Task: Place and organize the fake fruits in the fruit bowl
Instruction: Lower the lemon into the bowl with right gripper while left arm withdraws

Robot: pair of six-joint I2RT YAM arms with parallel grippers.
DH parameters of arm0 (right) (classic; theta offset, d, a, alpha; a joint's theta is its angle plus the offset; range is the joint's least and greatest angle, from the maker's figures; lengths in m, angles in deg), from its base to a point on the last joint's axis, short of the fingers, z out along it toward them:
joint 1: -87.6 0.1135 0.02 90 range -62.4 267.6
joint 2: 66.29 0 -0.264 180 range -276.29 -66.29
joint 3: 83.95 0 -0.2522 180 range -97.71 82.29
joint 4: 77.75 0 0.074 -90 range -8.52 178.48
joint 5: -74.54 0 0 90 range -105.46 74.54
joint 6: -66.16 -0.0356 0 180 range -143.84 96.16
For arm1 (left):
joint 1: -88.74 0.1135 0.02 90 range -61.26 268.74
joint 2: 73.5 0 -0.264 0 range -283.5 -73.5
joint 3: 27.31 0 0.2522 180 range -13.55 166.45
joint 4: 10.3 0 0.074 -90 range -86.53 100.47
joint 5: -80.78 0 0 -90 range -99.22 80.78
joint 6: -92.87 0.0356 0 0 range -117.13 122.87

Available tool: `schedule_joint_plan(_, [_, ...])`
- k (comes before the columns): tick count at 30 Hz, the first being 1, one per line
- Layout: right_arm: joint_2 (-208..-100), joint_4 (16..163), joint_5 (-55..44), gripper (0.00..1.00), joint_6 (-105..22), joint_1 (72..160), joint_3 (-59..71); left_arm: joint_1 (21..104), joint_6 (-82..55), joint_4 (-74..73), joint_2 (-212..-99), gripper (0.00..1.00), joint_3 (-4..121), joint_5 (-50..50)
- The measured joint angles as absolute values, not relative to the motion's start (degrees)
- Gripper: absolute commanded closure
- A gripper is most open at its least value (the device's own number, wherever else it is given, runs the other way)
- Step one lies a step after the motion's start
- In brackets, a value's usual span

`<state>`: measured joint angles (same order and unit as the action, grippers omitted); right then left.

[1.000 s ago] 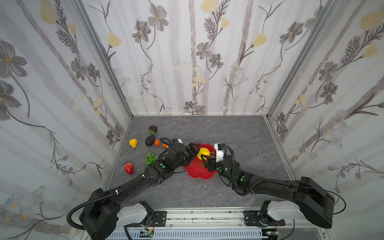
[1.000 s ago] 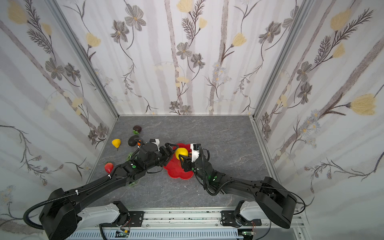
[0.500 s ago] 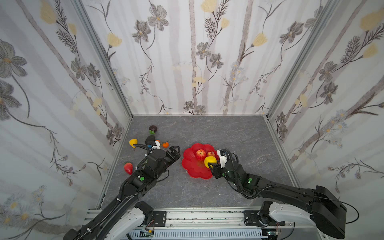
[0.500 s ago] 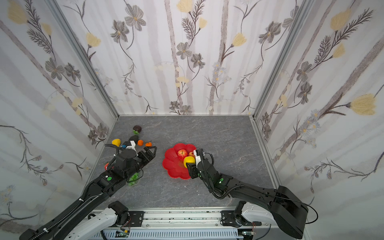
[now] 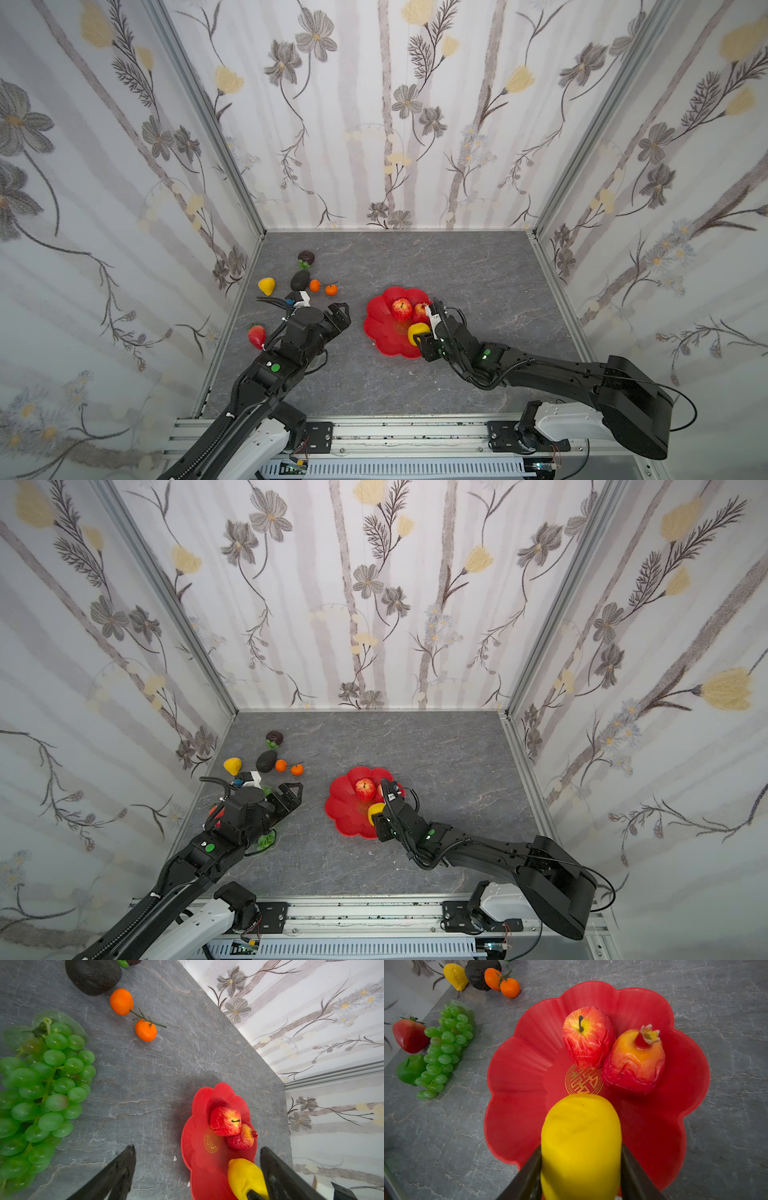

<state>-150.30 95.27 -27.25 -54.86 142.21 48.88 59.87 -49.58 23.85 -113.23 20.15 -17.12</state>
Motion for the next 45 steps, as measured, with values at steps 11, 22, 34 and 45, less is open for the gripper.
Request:
schedule_joint_plan(11, [-154.69, 93.41, -27.32, 0.47, -56.39, 141.18, 46.45, 60.49, -49.62, 25.14, -111.42, 0.06, 19.18, -17.10])
schedule_joint_plan(22, [-159.28, 93.02, -27.16, 0.47, -58.34, 139.63, 43.72, 61.08, -49.84, 25.16, -111.35, 0.06, 18.22, -17.10])
schedule_joint_plan(34, [-159.87, 92.58, -27.42, 0.36, -59.39, 138.95, 43.39, 61.95, -49.84, 25.99, -111.11, 0.06, 18.05, -17.10])
schedule_joint_plan(45, [-158.56, 90.62, -29.50, 0.34, -59.78, 138.91, 43.61, 62.91, -49.82, 26.03, -111.11, 0.06, 18.05, -17.08])
